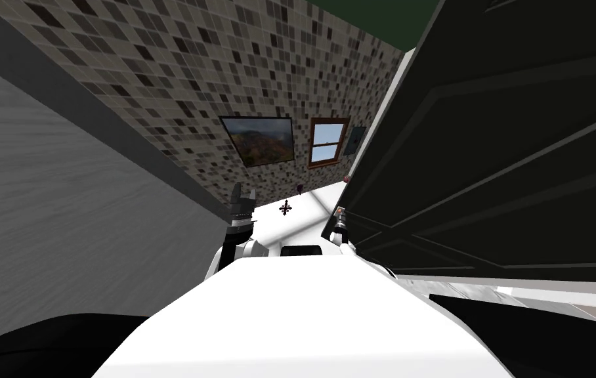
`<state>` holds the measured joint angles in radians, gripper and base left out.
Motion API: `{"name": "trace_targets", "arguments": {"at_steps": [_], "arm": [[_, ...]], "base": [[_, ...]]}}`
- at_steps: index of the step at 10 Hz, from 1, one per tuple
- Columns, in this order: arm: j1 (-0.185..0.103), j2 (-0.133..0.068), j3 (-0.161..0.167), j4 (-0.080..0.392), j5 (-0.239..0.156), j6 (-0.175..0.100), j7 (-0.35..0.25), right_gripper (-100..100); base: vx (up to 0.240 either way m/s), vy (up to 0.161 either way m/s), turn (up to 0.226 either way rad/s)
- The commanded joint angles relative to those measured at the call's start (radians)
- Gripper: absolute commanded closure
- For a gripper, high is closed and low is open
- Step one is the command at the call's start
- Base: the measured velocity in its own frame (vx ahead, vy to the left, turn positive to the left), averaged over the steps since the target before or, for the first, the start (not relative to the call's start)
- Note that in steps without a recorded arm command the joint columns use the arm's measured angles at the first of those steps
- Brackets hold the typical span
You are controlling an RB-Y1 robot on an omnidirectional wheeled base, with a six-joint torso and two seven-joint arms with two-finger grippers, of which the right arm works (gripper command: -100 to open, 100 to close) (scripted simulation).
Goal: Push the door open
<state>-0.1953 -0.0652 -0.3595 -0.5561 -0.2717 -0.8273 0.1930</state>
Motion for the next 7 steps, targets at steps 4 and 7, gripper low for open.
{"name": "trace_targets", "arguments": {"at_steps": [4,7], "arm": [[0.009,-0.012,-0.051,-0.021,-0.033,-0.002,0.026,100],[0.011,-0.012,-0.087,-0.021,-0.057,-0.007,0.041,100]], "base": [[0.182,-0.014,-0.035],[0.25,-0.015,-0.059]]}}
